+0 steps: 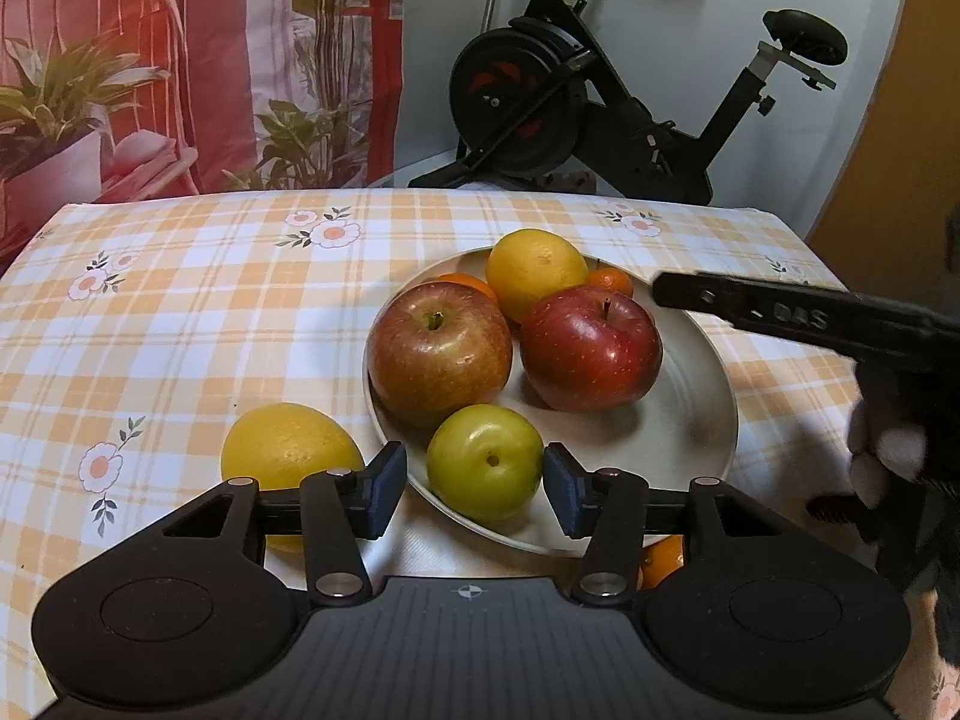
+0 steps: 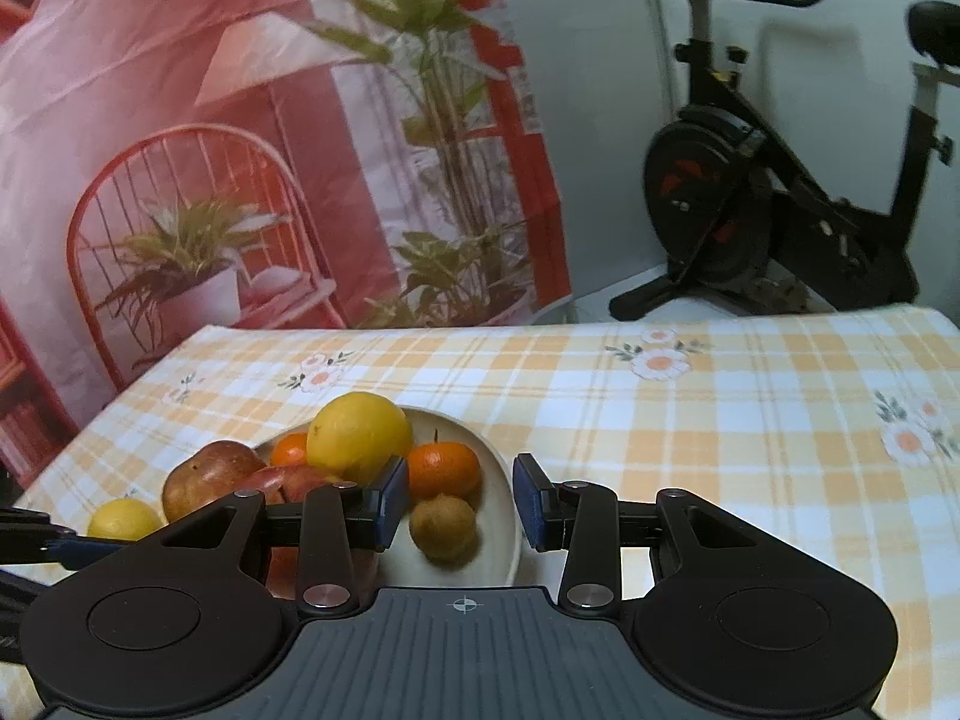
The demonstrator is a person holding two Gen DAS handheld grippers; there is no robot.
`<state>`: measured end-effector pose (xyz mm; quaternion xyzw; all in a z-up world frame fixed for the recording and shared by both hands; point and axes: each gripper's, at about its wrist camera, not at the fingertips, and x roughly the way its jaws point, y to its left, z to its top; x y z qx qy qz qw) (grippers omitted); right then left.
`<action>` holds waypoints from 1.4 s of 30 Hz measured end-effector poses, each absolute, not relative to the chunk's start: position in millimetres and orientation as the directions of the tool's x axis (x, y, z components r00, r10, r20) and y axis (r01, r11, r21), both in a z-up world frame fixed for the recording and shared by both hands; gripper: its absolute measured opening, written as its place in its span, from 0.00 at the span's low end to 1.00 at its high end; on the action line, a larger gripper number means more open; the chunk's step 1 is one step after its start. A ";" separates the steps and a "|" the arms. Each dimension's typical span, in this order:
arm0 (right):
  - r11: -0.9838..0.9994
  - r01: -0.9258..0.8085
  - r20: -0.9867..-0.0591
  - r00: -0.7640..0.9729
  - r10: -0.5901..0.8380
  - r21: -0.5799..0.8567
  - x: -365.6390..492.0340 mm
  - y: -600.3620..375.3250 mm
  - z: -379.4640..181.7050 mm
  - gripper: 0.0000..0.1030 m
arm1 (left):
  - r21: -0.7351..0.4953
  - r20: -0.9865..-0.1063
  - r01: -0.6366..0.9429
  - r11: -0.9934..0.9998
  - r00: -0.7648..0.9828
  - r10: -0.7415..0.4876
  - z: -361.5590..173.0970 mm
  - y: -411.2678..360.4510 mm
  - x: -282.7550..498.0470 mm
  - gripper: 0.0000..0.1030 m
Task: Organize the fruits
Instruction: 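Open both grippers to release the green apple and tangerine on the plate, then move the left gripper to the large yellow lemon while the right gripper approaches it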
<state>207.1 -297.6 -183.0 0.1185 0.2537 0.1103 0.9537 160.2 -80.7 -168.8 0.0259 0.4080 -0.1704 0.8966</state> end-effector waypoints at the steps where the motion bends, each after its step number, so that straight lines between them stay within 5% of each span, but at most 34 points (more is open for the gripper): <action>1: 0.947 -0.138 -0.457 0.850 0.264 0.290 202.1 -298.6 -183.6 0.36 | -0.091 -0.741 0.325 0.941 0.610 -0.282 -168.7 -80.9 159.9 0.53; 17: 0.942 -0.055 -0.466 0.859 0.214 0.332 116.0 -289.2 -187.0 0.36 | -0.098 -0.717 0.285 0.954 0.645 -0.266 -150.4 -65.1 145.7 0.52; 42: 0.951 -0.102 -0.505 0.828 0.244 0.292 96.9 -243.3 -176.3 0.36 | -0.102 -0.675 0.147 0.984 0.717 -0.177 -118.7 29.4 153.8 0.52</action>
